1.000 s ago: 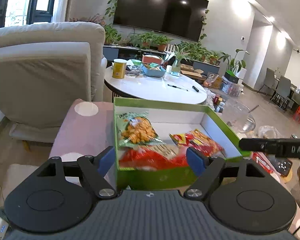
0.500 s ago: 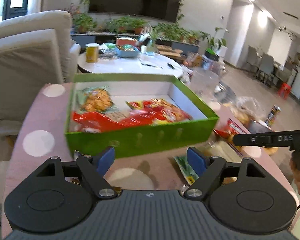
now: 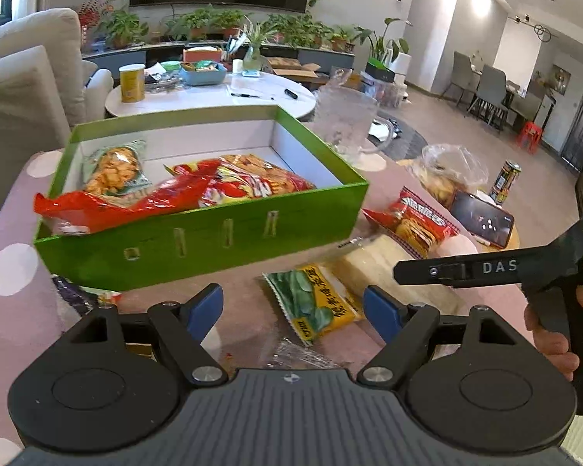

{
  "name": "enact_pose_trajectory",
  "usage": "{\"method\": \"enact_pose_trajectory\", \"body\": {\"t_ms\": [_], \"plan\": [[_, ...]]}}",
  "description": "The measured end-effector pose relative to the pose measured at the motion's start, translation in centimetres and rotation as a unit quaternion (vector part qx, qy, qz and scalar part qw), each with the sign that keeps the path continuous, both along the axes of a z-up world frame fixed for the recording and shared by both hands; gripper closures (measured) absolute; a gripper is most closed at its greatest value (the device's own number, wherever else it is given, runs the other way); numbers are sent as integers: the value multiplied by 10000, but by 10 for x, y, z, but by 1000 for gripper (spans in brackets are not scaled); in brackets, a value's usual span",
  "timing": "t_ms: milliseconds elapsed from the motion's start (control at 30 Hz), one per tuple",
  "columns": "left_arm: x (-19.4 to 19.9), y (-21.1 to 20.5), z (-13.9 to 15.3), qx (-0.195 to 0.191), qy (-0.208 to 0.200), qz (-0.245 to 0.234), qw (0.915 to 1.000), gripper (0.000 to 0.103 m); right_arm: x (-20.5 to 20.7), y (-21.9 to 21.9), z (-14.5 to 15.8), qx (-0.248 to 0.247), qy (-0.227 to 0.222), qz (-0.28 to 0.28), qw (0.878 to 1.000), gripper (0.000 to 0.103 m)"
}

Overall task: Organize snacks
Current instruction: 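Move the right tool down over the clear bag of bread slices, then close the right tool on the bread bag and lift it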

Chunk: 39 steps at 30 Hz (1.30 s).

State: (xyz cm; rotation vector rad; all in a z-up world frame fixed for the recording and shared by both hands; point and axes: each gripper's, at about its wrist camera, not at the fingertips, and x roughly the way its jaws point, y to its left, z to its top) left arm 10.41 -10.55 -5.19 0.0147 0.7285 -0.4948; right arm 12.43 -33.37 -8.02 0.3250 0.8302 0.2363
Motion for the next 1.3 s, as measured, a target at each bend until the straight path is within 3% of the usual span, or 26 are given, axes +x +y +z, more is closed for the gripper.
{"method": "enact_pose_trajectory", "body": {"t_ms": [333,833,1100,1300], "plan": [[1,-8,-9,119,168,-4,9998,26,-10,10,2,342,46,460,9983,35],[-6,-30,-13,146,310,-340,9988,27,-11,5,-2,204,40,252,9995,37],[-1,-43,-20,137,664,-437,9967,42,-11,1,-3,243,29,177,9995,37],[2,-52,-22,92,790,-509,9955,47,-10,-1,-5,325,91,167,9993,51]]}}
